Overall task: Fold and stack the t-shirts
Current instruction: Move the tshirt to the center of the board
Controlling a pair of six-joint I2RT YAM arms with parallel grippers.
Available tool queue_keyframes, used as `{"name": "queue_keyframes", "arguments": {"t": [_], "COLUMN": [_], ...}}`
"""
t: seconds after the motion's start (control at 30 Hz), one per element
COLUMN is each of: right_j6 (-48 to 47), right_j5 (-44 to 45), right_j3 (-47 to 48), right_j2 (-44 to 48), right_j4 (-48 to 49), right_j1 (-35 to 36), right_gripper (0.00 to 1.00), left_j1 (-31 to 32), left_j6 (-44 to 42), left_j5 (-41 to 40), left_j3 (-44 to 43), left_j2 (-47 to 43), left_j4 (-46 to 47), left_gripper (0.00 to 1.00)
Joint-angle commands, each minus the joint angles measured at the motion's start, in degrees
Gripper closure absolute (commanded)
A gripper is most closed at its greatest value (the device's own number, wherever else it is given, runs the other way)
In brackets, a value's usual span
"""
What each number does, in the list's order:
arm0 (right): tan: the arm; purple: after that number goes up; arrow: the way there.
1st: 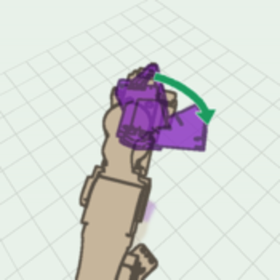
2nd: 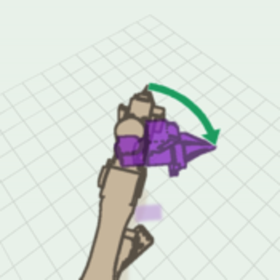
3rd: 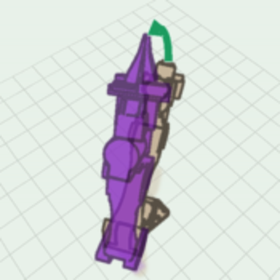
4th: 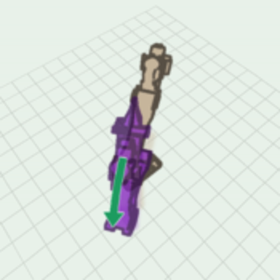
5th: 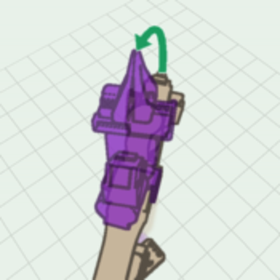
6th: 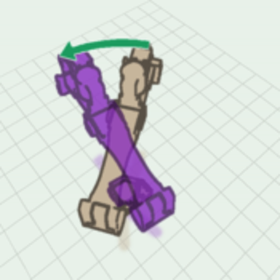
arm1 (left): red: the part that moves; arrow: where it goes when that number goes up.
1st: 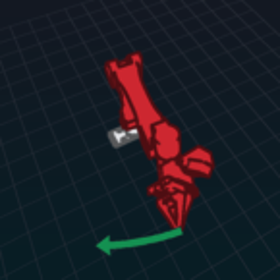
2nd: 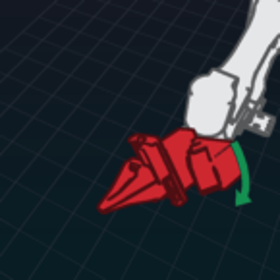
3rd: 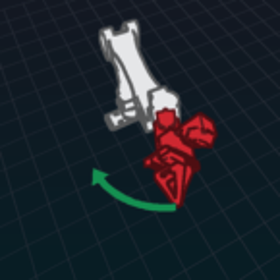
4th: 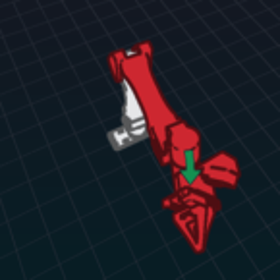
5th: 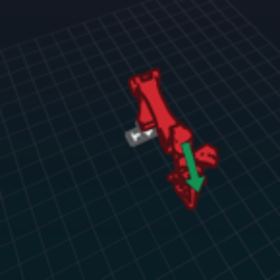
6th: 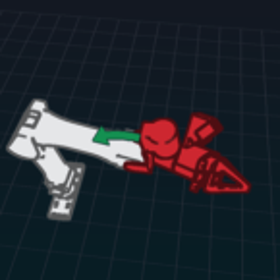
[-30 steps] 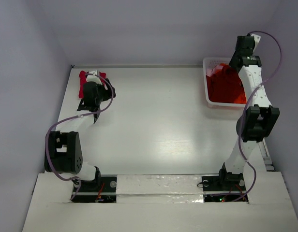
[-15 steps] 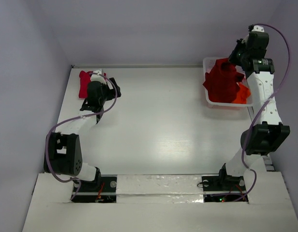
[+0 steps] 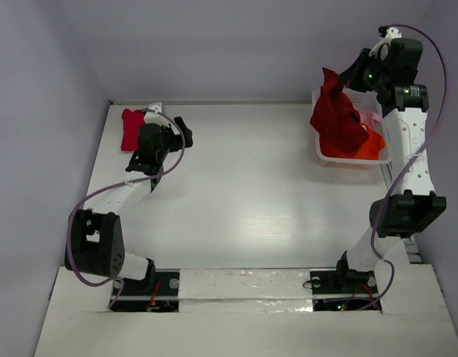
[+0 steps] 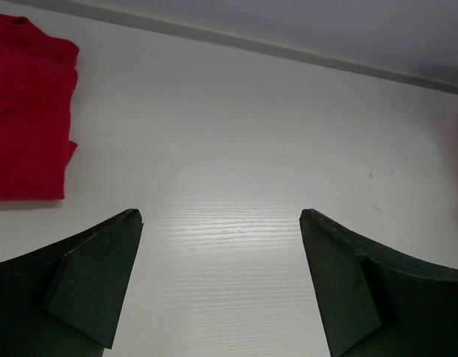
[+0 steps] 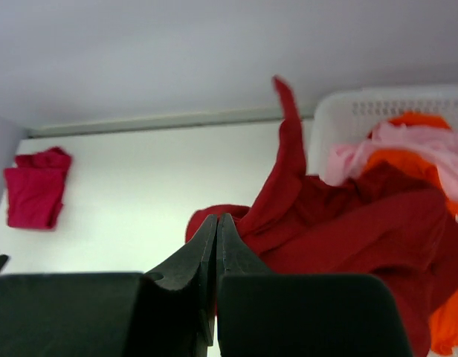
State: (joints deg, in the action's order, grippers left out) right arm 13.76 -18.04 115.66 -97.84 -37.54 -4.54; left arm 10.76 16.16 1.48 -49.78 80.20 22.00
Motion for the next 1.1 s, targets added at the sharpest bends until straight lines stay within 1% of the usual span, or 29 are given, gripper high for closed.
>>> {"name": "queue_keyframes", "arguments": {"t": [0.0,0.07,0.1,0.2,0.3,0.33,0.43,0.47,0.57,0.7,0.8,0.83,1.0,1.07], "right_j6": [0.74,0.74,0.74,0.66,0.66,0.66,1.62,2.32,3.46,3.64,3.91,4.17,7.15,8.30], "right_j5": [-5.07,-4.64,-4.46,-3.67,-3.32,-3.23,-5.15,-7.34,-9.20,-9.12,-9.11,-9.72,-16.66,-20.51], "right_j3": [7.21,8.18,8.79,9.85,13.44,16.24,20.12,20.83,20.57,23.63,25.49,25.41,23.74,23.65], "right_j2": [3.88,5.28,5.82,7.22,7.14,6.88,5.56,5.64,6.26,6.00,5.56,5.64,5.56,5.03], "right_j4": [1.95,1.33,1.15,0.28,-1.30,-2.53,-4.12,-3.77,-2.36,-3.50,-4.38,-3.78,-0.26,1.41], "right_j1": [-0.12,-0.12,-0.12,-0.12,-0.12,-0.12,-0.12,-0.12,-0.12,-0.12,-0.12,-0.12,-0.12,-0.12], "right_gripper": [1.00,1.00,1.00,1.00,1.00,1.00,1.00,1.00,1.00,1.00,1.00,1.00,1.00,1.00], "left_j1": [2.06,2.76,3.64,4.44,6.81,7.34,8.84,10.23,11.90,13.05,13.58,13.58,14.11,14.64], "left_j6": [2.11,3.43,4.83,6.77,7.21,7.22,8.09,8.44,10.11,11.69,12.14,12.14,12.31,12.66], "left_j5": [1.85,3.61,5.28,7.48,8.10,8.19,9.68,10.38,11.88,13.55,14.52,14.61,14.87,15.05], "left_j3": [-2.17,-1.03,-0.59,-0.58,-3.12,-3.91,-6.29,-6.99,-7.35,-8.66,-10.68,-11.04,-13.15,-13.76], "left_j2": [-0.05,0.91,1.18,3.29,5.83,6.45,9.17,10.40,12.25,14.36,15.59,15.68,16.65,17.35], "left_j4": [6.54,9.71,12.86,17.01,17.81,17.99,20.00,20.62,23.52,26.51,26.69,26.69,26.78,27.22], "left_gripper": [0.15,0.15,0.16,0.16,0.16,0.16,0.15,0.15,0.15,0.15,0.08,0.07,0.01,0.01]}}
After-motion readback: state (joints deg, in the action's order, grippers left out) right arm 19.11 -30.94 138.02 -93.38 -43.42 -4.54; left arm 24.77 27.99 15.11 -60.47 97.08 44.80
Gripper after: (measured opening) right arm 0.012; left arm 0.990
